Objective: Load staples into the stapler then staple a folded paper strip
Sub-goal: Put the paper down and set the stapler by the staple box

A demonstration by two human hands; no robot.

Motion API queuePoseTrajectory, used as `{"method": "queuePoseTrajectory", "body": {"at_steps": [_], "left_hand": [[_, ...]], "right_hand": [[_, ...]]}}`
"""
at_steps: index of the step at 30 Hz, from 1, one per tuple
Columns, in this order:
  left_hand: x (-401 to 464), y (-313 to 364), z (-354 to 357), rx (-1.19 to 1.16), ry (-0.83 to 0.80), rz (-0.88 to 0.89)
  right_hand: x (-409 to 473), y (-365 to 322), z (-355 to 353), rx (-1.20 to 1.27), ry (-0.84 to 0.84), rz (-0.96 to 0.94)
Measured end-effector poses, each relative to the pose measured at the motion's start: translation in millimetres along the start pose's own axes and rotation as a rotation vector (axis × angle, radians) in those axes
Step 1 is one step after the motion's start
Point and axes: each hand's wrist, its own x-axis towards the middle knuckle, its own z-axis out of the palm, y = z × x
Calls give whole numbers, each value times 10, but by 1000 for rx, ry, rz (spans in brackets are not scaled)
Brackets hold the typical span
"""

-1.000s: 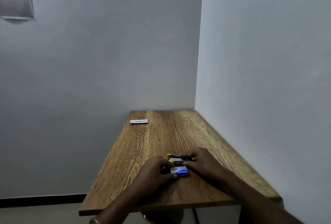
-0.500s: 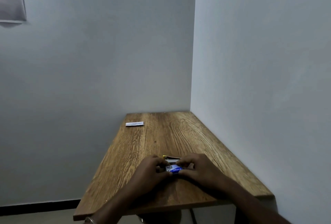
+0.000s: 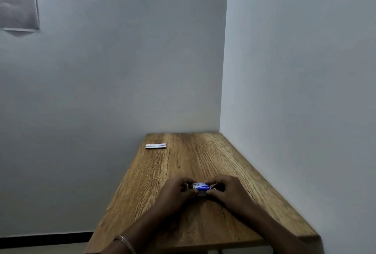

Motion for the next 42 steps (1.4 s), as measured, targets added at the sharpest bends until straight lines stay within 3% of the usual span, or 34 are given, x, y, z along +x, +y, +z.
{"method": "queuePoseTrajectory", "body": {"at_steps": [15, 42], "left_hand": [[437, -119, 42, 160, -61, 92], [2908, -1200, 667, 330, 35, 83]], "right_hand": [[335, 109, -51, -222, -18, 29], [2828, 1515, 412, -280, 98, 86]]}}
